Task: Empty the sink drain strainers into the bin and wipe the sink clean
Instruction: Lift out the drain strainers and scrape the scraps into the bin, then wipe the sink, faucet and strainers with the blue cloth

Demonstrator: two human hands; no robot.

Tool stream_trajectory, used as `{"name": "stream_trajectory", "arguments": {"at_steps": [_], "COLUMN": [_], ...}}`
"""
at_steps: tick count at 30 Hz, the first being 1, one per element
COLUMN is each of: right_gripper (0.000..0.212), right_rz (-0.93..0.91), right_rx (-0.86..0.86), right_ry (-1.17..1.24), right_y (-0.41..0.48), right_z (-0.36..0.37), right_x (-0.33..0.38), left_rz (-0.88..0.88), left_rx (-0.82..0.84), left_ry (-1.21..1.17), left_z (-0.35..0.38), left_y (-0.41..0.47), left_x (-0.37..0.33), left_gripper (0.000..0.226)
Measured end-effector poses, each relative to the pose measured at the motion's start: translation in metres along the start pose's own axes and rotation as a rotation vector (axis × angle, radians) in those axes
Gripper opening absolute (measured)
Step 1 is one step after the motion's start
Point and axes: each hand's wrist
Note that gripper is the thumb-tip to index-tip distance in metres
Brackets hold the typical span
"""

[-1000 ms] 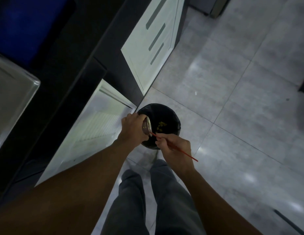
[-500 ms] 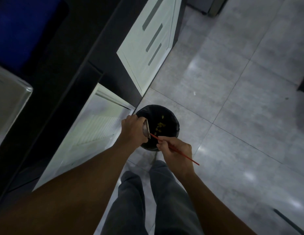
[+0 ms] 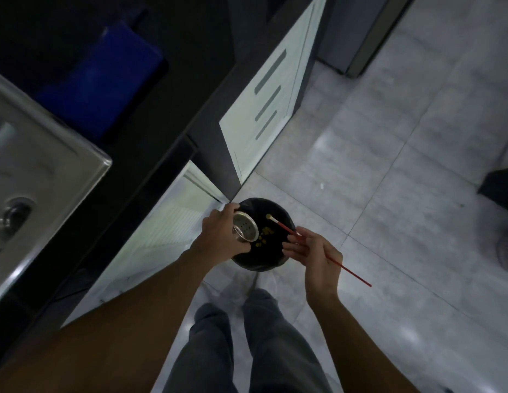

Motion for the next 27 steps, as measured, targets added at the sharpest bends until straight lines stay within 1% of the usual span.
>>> {"name": "stream_trajectory", "arguments": {"at_steps": [3, 5, 10, 13, 15, 17, 20, 22, 24, 27], "right_gripper": [0.035, 0.036, 0.04, 0.041, 0.039, 0.036, 0.036, 0.036, 0.037, 0.041], "right_rz": [-0.065, -0.118, -0.27, -0.374, -0.433, -0.508, -0.636, -0.692, -0.778, -0.926], "right_rx": [0.035, 0.065, 0.125, 0.176, 0.199, 0.273, 0.491, 0.637, 0.758, 0.836], "right_ry": [-0.013, -0.018, -0.067, -0.074, -0.088, -0.111, -0.137, -0.242, -0.47, -0.799], "right_y": [-0.008, -0.015, -0.036, -0.052, -0.061, -0.073, -0.09, -0.097, -0.099, -0.097], "right_z": [0.009, 0.017, 0.055, 0.094, 0.125, 0.159, 0.214, 0.25, 0.288, 0.345], "right_x": [0.026, 0.043, 0.079, 0.1, 0.113, 0.125, 0.134, 0.133, 0.126, 0.112], "left_rz": [0.071, 0.119, 0.235, 0.306, 0.315, 0.288, 0.262, 0.196, 0.119, 0.048], "left_rx": [-0.032, -0.094, -0.377, -0.59, -0.688, -0.771, -0.891, -0.963, -1.003, -0.996], "left_ry": [-0.079, -0.133, -0.317, -0.354, -0.393, -0.429, -0.483, -0.489, -0.514, -0.547], "left_z": [-0.013, -0.026, -0.068, -0.099, -0.121, -0.144, -0.176, -0.193, -0.205, -0.218], "left_y": [-0.022, -0.038, -0.088, -0.126, -0.149, -0.171, -0.2, -0.216, -0.228, -0.239], "left_x": [0.0, -0.002, -0.006, -0.001, 0.013, 0.035, 0.076, 0.106, 0.138, 0.19], "left_gripper": [0.09, 0.089, 0.088, 0.086, 0.084, 0.085, 0.089, 0.091, 0.089, 0.087]}}
Point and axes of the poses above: each hand's wrist, its own y-axis towards the middle knuckle, its own z-axis out of the palm, x = y × z, and after that the axes turned 9 degrees about x, right-handed
